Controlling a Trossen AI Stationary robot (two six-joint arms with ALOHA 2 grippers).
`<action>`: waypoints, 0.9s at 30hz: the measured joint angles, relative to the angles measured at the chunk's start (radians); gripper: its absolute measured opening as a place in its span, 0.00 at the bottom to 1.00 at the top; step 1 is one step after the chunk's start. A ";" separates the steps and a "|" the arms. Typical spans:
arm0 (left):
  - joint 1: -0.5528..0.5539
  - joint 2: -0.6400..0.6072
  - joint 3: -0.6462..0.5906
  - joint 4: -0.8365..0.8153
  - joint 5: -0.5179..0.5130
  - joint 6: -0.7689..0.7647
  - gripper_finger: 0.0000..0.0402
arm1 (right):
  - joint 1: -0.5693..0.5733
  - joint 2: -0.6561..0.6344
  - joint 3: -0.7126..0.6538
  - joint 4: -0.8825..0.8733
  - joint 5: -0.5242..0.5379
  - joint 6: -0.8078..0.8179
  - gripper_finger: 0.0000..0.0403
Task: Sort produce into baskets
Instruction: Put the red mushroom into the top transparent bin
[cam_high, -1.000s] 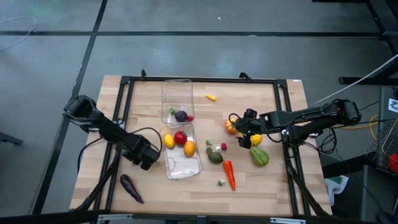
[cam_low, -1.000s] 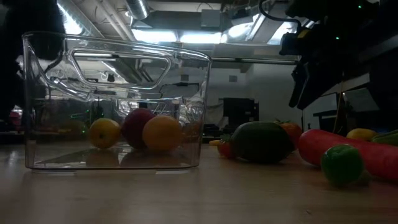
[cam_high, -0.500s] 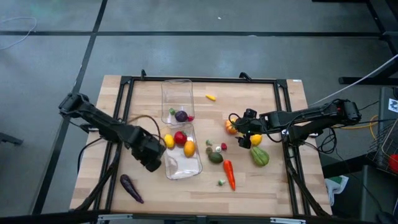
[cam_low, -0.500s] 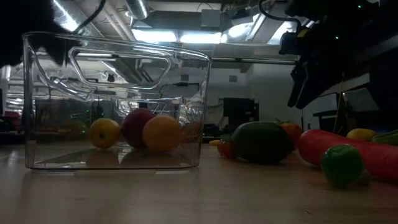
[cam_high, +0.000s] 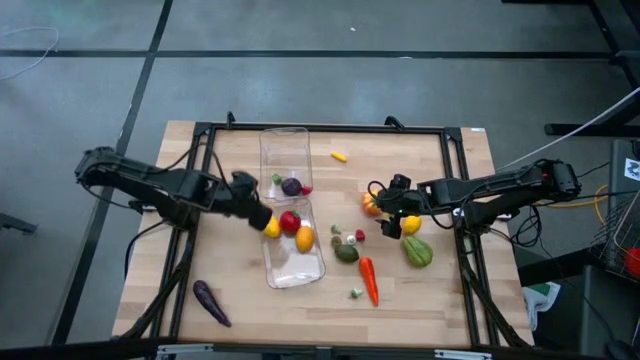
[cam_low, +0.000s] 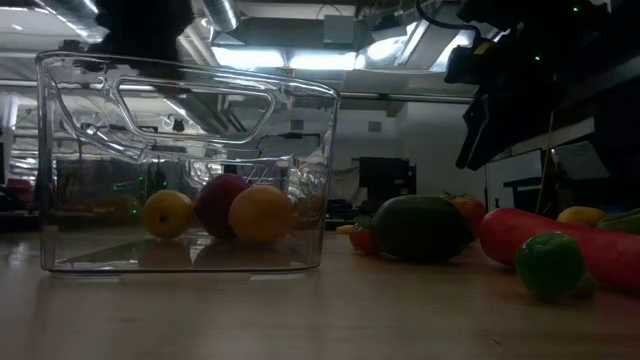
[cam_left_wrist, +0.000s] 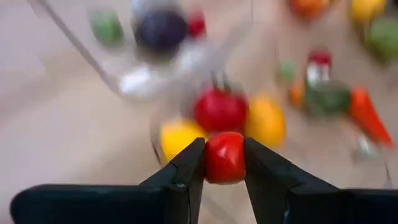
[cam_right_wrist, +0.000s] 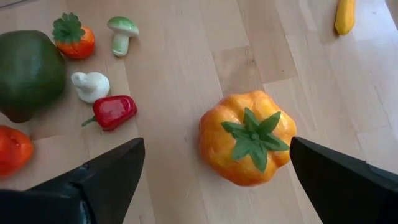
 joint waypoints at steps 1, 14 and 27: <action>0.018 -0.002 0.000 0.014 -0.053 0.037 0.24 | 0.000 0.000 0.000 0.000 0.000 0.000 0.99; 0.245 0.092 -0.037 0.189 -0.157 0.404 0.24 | 0.000 0.000 0.000 -0.001 0.000 0.000 0.99; 0.295 0.195 -0.038 0.183 -0.089 0.481 0.24 | 0.000 0.000 0.000 -0.001 0.000 0.000 0.99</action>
